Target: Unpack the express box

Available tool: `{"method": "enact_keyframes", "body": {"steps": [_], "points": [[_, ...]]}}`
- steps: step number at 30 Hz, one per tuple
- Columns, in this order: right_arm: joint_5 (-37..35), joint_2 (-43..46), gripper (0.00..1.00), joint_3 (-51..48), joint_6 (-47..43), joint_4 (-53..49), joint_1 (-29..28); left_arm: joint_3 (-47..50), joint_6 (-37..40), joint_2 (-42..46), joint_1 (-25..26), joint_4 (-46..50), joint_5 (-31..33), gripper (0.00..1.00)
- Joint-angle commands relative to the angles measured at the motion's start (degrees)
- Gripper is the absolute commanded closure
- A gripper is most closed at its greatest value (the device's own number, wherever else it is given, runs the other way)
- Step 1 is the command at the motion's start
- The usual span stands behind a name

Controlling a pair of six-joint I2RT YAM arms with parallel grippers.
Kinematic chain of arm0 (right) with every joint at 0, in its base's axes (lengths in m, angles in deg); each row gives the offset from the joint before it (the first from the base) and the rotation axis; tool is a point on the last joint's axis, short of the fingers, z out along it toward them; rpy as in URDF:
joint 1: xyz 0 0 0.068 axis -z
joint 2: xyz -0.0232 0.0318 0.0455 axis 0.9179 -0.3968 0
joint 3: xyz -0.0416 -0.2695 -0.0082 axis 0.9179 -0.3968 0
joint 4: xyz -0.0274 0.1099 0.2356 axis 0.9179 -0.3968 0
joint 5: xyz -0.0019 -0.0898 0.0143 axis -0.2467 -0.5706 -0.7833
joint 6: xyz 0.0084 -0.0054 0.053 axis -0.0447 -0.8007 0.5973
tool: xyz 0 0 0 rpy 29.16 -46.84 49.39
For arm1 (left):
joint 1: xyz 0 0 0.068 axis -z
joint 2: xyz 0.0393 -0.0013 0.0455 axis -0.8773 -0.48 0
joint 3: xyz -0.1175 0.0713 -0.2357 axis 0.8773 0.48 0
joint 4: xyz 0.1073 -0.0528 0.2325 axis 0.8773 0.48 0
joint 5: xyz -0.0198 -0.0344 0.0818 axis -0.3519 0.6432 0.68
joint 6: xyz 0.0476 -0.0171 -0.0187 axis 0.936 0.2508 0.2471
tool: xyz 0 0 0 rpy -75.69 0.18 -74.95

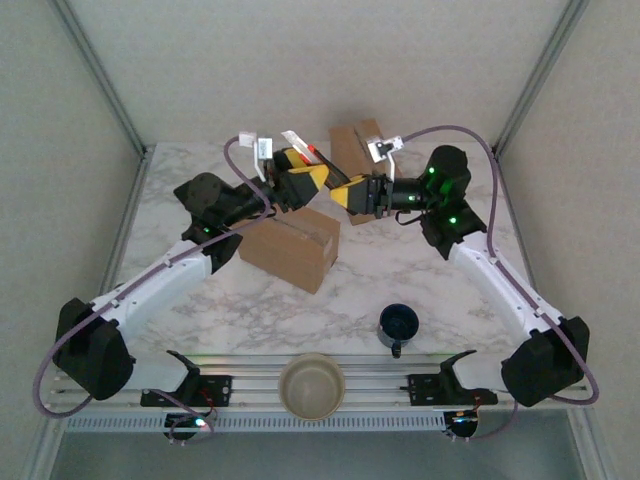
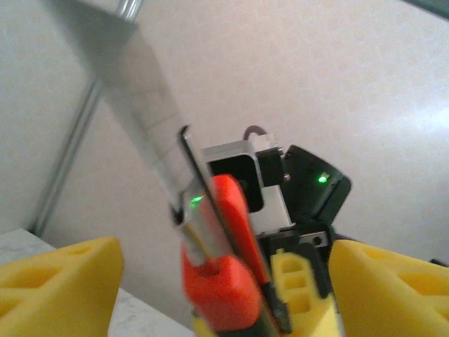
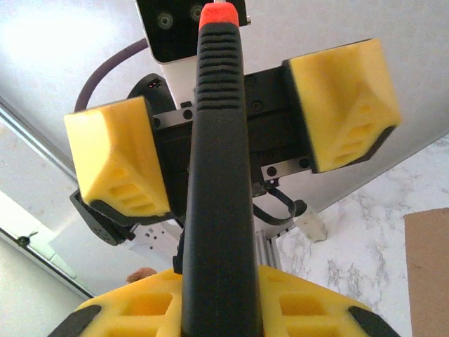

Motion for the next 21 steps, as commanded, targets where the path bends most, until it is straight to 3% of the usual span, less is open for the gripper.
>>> {"method": "enact_keyframes", "body": {"steps": [1, 3, 15, 21], "points": [[0.08, -0.86, 1.0, -0.19, 1.44, 4.96, -0.52, -1.94, -2.44, 0.2, -0.22, -5.36, -1.88, 0.48], [-0.16, -1.38, 1.0, -0.5, 2.35, 6.33, -0.61, -2.2, -2.66, 0.2, -0.22, -5.71, -1.85, 0.6], [0.05, -2.87, 1.0, -0.71, 3.62, 7.39, -1.16, -3.16, -4.28, -1.29, -0.22, -7.18, -2.75, 0.98], [0.02, -2.79, 1.0, -0.81, 3.19, 6.22, -1.21, -3.17, -5.3, -1.74, -0.22, -8.0, -2.52, 1.0]]}}
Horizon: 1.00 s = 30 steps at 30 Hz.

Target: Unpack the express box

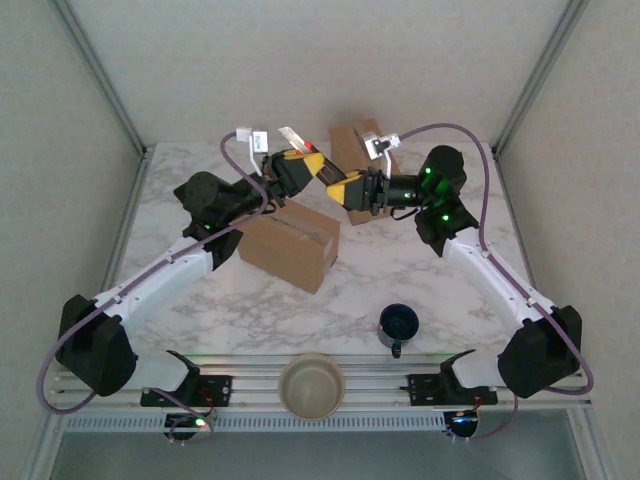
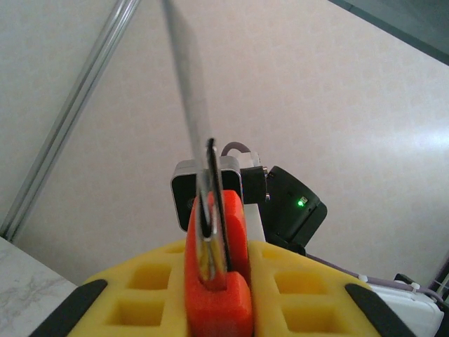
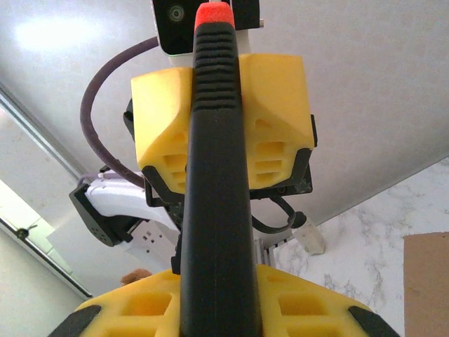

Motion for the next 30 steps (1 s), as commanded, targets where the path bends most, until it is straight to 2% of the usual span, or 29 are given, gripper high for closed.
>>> {"method": "enact_keyframes", "body": {"steps": [1, 3, 5, 6, 13, 21, 24, 30], "points": [[-0.6, -0.21, 0.98, -0.39, 1.34, -1.69, -0.69, -2.21, 0.79, -0.42, 0.39, -4.74, -1.81, 1.0], [-1.35, 0.03, 0.71, -0.14, 0.75, -1.92, -0.65, -2.04, 0.22, -0.35, 0.37, -4.8, -1.49, 1.0], [-1.67, 0.07, 0.55, 0.57, 0.29, -2.14, -0.72, -1.91, -0.21, -0.3, 0.46, -4.71, -1.52, 1.0], [-1.92, -0.19, 0.51, 1.3, -0.04, -2.5, -0.72, -1.73, -0.37, -0.16, 0.54, -4.71, -1.46, 1.0], [-1.25, -2.66, 0.46, 6.33, -1.55, -4.7, -0.7, -0.59, -0.37, 0.59, 0.81, -3.48, -1.1, 1.0], [-1.24, -1.78, 0.22, 9.85, -7.75, -11.37, -0.68, -0.36, 2.8, 2.18, 0.89, 2.74, -0.23, 1.0], [-1.62, -1.43, 0.22, 10.72, -10.15, -14.47, -0.71, -0.36, 3.79, 2.96, 0.89, 4.57, 0.33, 1.0], [-0.7, -2.79, 0.43, 11.14, -9.18, -13.95, -0.77, -0.56, 3.39, 3.13, 0.89, 4.3, 0.48, 1.0]]}}
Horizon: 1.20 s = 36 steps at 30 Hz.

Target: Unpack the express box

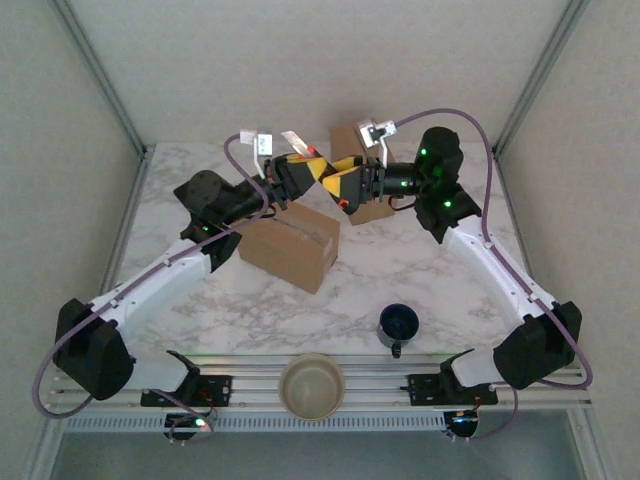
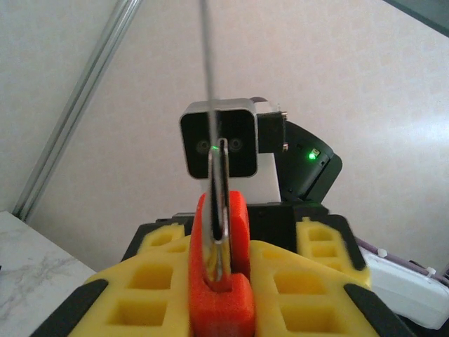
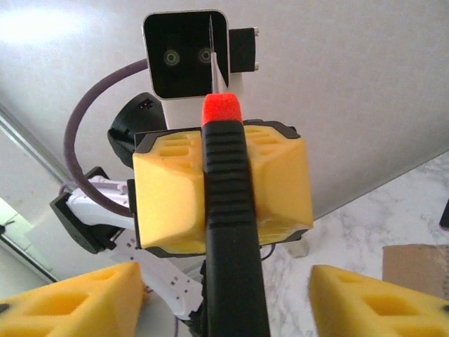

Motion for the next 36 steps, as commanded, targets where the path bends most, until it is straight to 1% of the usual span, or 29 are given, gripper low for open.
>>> {"method": "enact_keyframes", "body": {"steps": [1, 4, 10, 11, 15, 16, 18, 19, 20, 21, 22, 23, 24, 25, 27, 31, 32, 33, 34, 35, 36], "points": [[0.92, -0.33, 0.46, 1.75, -0.17, 0.23, -0.58, -0.54, 0.53, 1.67, 0.35, -1.67, -0.04, 1.0], [0.94, -0.97, 0.53, 1.74, 1.03, 2.06, -0.63, -0.54, -0.13, 1.28, 0.35, -2.37, -0.31, 1.0], [1.18, -2.04, 0.55, 2.33, 2.76, 4.8, -1.07, -0.45, -0.85, 0.75, 0.45, -3.14, -0.5, 1.0], [1.18, -2.26, 0.57, 2.41, 2.85, 4.88, -1.17, -0.45, -0.9, 0.73, 0.44, -3.25, -0.57, 1.0], [0.65, -2.65, 0.79, 2.33, 3.73, 6.05, -1.41, -0.54, -1.17, 0.66, 0.52, -3.55, -0.69, 1.0], [0.3, -2.61, 0.87, 2.17, 3.98, 6.47, -1.44, -0.54, -1.17, 0.61, 0.52, -3.56, -0.82, 1.0], [-0.25, -2.5, 1.0, 1.85, 4.26, 7.06, -1.45, -0.45, -1.12, 0.65, 0.52, -3.63, -0.91, 1.0], [-0.54, -2.33, 1.0, 1.7, 4.4, 7.15, -1.46, -0.45, -0.96, 0.72, 0.52, -3.48, -0.9, 1.0], [-0.59, -2.26, 1.0, 1.53, 4.43, 7.24, -1.55, -0.45, -0.87, 0.74, 0.52, -3.24, -0.75, 0.95], [-0.66, -2.09, 1.0, 1.32, 4.46, 7.41, -1.54, -0.51, -0.62, 0.82, 0.52, -2.88, -0.53, 0.82], [-0.57, -2.02, 1.0, 1.06, 4.44, 7.43, -1.62, -0.45, -0.43, 0.9, 0.52, -2.59, -0.2, 0.66], [-0.54, -1.83, 1.0, 0.89, 4.43, 7.37, -1.62, -0.57, -0.28, 0.92, 0.52, -2.49, 0.04, 0.53], [-0.39, -1.7, 1.0, 0.69, 4.43, 7.27, -1.59, -0.7, -0.08, 0.98, 0.45, -2.19, 0.27, 0.44], [-0.19, -1.61, 1.0, 0.44, 4.44, 7.17, -1.59, -1.01, 0.14, 0.92, 0.44, -1.82, 0.39, 0.39], [0.28, -1.28, 1.0, 0.11, 4.28, 6.84, -1.64, -1.56, 0.65, 0.79, 0.44, -1.27, 0.66, 0.35], [0.74, -0.89, 1.0, -0.38, 3.22, 5.14, -1.78, -2.37, 0.75, 0.25, 0.39, -1.21, 1.06, 0.35], [0.89, -0.68, 1.0, -0.5, 2.97, 4.77, -1.76, -2.39, 0.65, 0.15, 0.43, -1.34, 1.22, 0.36], [0.92, -0.64, 1.0, -0.61, 2.8, 4.47, -1.86, -2.47, 0.64, 0.1, 0.43, -1.51, 1.24, 0.4], [0.92, -0.53, 1.0, -0.79, 2.6, 4.24, -1.84, -2.55, 0.63, -0.11, 0.44, -1.68, 1.27, 0.45], [0.88, -0.42, 1.0, -0.85, 2.52, 4.03, -1.85, -2.56, 0.57, -0.25, 0.44, -1.78, 1.21, 0.52], [0.87, -0.44, 1.0, -0.86, 2.41, 3.92, -1.89, -2.6, 0.47, -0.37, 0.44, -2.0, 1.12, 0.61]]}}
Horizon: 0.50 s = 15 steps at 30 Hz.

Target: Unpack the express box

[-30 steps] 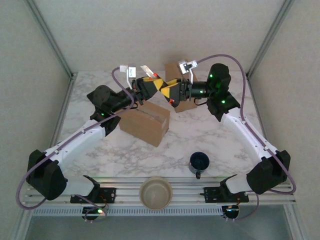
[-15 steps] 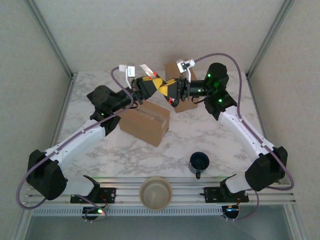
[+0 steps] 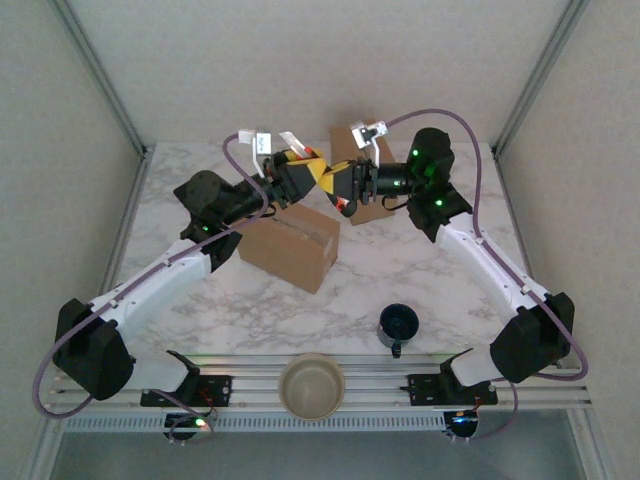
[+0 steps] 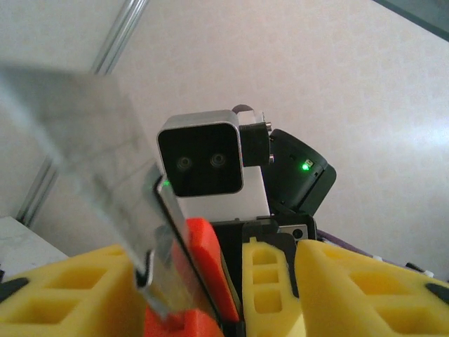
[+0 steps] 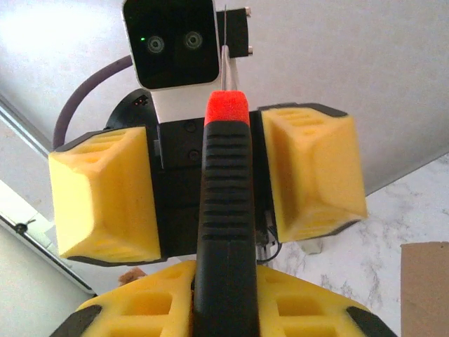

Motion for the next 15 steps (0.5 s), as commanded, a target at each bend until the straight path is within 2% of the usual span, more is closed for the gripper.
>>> {"method": "enact_keyframes", "body": {"steps": [1, 4, 6, 9, 10, 13, 15], "points": [[0.02, 1.66, 1.0, -0.42, -1.14, 0.09, -0.42, -2.43, 0.29, -0.37, 0.44, -1.77, -0.1, 0.69], [-0.04, 1.57, 1.0, -0.3, -0.89, 0.21, -0.51, -2.01, -0.28, -0.64, 0.44, -2.78, -0.48, 0.9], [-0.11, 1.51, 1.0, -0.09, -0.68, 0.49, -0.62, -1.65, -0.55, -0.63, 0.44, -3.2, -0.65, 1.0], [-0.14, 1.01, 1.0, 0.24, 0.19, 1.33, -0.74, -1.2, -0.73, -0.46, 0.44, -3.55, -0.6, 1.0], [-0.13, 0.91, 0.96, 0.26, 0.63, 1.91, -0.71, -1.11, -0.77, -0.38, 0.48, -3.54, -0.52, 1.0], [-0.13, 0.3, 0.75, 0.42, 2.81, 4.91, -0.75, -0.94, -1.12, -0.29, 0.44, -3.93, -0.57, 1.0], [-0.2, -0.23, 0.7, 0.58, 4.23, 6.74, -0.78, -0.79, -1.34, -0.21, 0.44, -4.31, -0.66, 1.0]]}}
